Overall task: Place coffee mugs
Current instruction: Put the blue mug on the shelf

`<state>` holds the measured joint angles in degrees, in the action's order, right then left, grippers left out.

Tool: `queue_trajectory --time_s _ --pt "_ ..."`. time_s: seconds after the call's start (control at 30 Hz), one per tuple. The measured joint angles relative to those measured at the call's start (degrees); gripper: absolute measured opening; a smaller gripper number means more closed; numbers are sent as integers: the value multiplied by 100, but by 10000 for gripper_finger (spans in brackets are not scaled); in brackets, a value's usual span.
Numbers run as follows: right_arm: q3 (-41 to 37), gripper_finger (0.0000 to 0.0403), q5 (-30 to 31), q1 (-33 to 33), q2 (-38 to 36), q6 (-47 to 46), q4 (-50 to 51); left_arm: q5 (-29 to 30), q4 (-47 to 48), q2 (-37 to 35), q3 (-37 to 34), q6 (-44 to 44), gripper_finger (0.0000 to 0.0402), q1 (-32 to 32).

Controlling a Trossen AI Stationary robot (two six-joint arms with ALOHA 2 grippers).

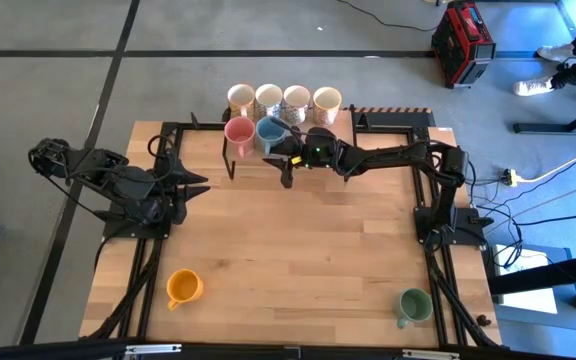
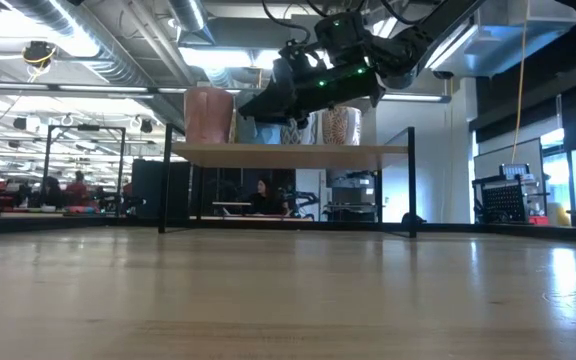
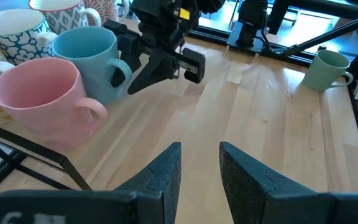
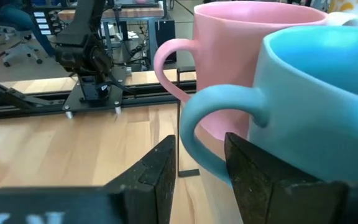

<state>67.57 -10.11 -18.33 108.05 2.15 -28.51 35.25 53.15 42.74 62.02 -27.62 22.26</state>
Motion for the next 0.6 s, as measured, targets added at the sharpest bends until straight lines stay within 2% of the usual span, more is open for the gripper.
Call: queue_trajectory --time_s 0.6 --pt "4 135 0 0 -11 -63 133 1 -2 0 0 125 103 -1"
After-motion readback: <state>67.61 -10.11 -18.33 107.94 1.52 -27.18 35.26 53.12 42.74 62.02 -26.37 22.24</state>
